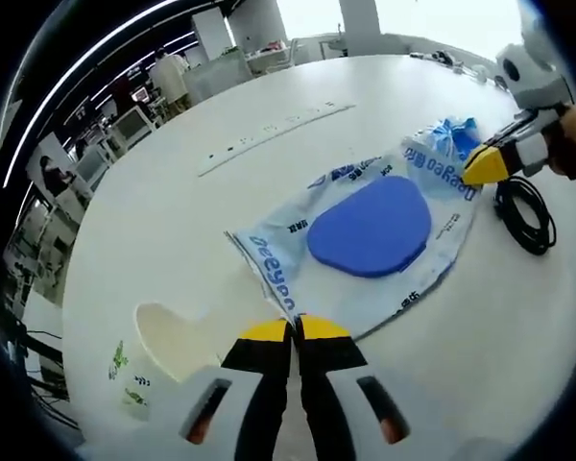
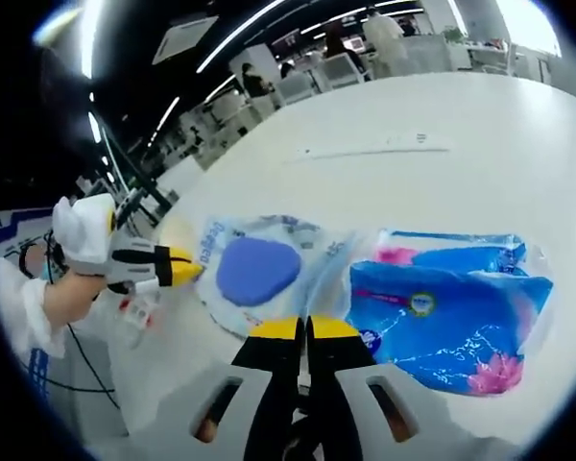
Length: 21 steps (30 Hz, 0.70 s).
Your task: Arrange the tabletop items into an orderly group along one side of the table until the central work area is clear of visible clutter.
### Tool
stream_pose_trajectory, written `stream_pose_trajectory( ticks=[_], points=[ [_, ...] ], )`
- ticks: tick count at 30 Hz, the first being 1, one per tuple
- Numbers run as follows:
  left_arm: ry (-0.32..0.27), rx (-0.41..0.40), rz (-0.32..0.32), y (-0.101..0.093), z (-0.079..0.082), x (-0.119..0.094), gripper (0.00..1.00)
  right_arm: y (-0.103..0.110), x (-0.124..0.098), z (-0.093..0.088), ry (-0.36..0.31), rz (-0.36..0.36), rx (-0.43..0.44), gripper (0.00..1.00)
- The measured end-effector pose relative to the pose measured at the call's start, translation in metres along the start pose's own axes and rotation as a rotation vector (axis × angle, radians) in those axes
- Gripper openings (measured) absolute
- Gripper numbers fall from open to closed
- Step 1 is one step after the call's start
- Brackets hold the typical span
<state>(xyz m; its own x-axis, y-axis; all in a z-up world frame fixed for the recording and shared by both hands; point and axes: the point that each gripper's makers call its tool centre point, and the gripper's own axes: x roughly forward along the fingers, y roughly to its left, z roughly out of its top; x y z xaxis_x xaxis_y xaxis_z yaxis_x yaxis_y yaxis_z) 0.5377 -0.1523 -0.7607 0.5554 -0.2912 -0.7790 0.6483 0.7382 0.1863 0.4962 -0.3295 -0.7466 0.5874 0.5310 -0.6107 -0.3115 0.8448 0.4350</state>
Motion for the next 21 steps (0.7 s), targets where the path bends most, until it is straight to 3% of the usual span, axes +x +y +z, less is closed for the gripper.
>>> stream_pose_trajectory(
  ticks=[10,16,21],
  points=[
    [0.001,0.019,0.020,0.000,0.002,-0.002,0.00,0.001,-0.001,0.003,-0.007,-0.007,-0.010,0.01],
    [-0.048,-0.022,0.083,0.015,0.011,-0.017,0.09,0.012,-0.010,0.013,-0.032,0.004,-0.015,0.14],
    [-0.111,-0.043,0.110,0.022,0.023,-0.038,0.24,0.026,-0.021,0.013,-0.025,0.027,-0.049,0.24]
  ],
)
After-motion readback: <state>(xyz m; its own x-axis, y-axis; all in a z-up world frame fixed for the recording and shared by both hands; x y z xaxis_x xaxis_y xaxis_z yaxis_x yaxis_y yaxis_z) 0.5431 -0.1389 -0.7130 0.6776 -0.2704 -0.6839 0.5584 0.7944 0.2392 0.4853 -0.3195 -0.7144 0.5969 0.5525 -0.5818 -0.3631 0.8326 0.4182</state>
